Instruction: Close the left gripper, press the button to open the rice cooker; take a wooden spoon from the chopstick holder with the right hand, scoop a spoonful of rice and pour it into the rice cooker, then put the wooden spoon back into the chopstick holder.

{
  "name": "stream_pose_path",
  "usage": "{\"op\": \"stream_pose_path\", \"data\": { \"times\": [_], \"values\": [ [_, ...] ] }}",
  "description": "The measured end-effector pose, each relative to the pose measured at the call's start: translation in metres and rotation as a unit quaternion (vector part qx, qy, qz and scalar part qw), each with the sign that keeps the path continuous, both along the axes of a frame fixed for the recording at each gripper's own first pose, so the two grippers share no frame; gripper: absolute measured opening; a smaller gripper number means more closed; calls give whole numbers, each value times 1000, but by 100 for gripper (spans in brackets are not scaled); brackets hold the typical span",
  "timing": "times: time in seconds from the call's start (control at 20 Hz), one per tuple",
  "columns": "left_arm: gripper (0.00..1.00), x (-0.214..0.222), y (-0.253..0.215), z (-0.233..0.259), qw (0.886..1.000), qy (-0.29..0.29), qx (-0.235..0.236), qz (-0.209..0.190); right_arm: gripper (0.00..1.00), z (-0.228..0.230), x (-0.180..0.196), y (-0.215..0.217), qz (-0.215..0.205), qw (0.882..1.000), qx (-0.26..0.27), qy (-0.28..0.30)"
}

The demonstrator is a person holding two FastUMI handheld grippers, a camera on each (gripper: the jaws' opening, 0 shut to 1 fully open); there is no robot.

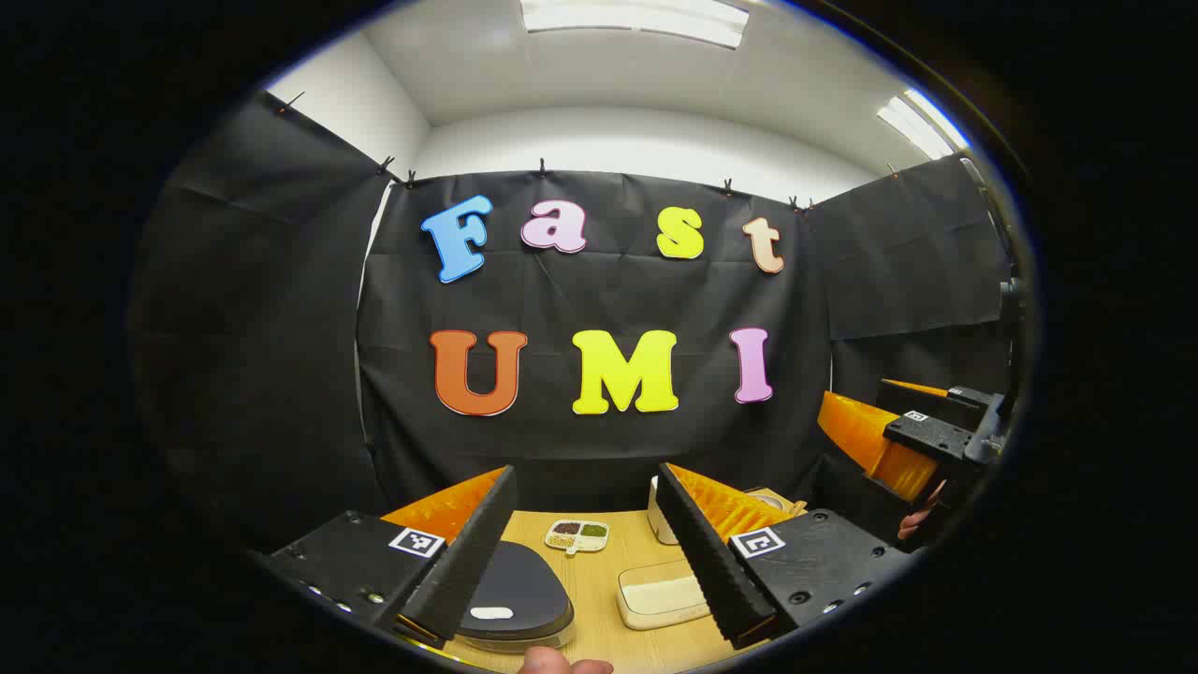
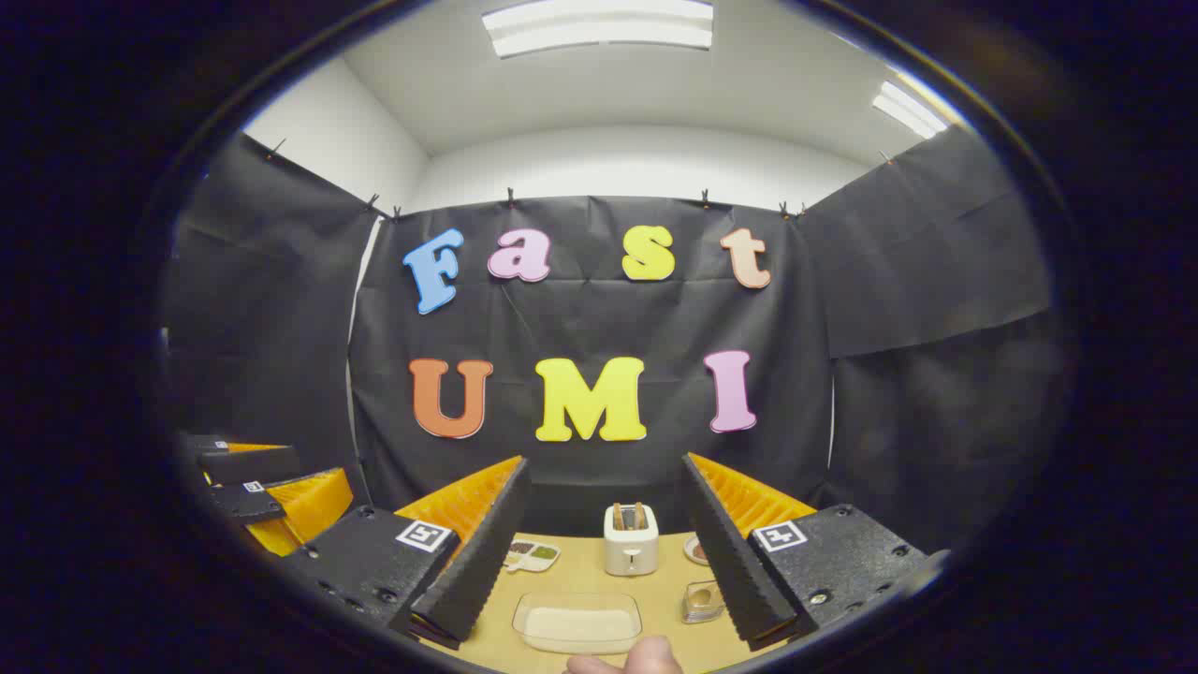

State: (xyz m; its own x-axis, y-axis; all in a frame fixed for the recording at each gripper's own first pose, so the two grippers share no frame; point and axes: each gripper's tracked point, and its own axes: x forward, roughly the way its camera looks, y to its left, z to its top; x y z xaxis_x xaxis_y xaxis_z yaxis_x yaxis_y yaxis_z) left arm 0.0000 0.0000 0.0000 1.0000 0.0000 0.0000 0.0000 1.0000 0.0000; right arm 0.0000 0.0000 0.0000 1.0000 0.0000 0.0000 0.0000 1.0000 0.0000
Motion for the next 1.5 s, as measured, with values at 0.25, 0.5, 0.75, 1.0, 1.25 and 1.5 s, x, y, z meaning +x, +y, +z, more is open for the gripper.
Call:
{"op": "stream_pose_path", "data": {
  "times": [0.25, 0.5, 0.75, 1.0, 1.25, 1.5],
  "values": [
    [96, -2, -2, 0, 1000, -1, -1, -2, 100, 0, 0, 0, -3, 1000, -3, 1],
    [96, -1, -4, -2, 1000, 7, -7, -5, 100, -5, 0, -2, -3, 1000, -4, 7],
    [96, 0, 1, 0, 1000, 8, -10, 5, 100, -7, 3, -2, -4, 1000, -3, 8],
    [96, 3, 6, -2, 1000, 11, -11, 17, 100, -12, 7, -6, -6, 1000, -3, 13],
    [96, 4, 10, -4, 999, 17, -11, 28, 100, -15, 14, -8, -2, 1000, -2, 18],
    [96, 0, 29, -12, 998, 29, -10, 63, 100, -28, 21, -12, 2, 1000, 5, 29]
  ]
}}
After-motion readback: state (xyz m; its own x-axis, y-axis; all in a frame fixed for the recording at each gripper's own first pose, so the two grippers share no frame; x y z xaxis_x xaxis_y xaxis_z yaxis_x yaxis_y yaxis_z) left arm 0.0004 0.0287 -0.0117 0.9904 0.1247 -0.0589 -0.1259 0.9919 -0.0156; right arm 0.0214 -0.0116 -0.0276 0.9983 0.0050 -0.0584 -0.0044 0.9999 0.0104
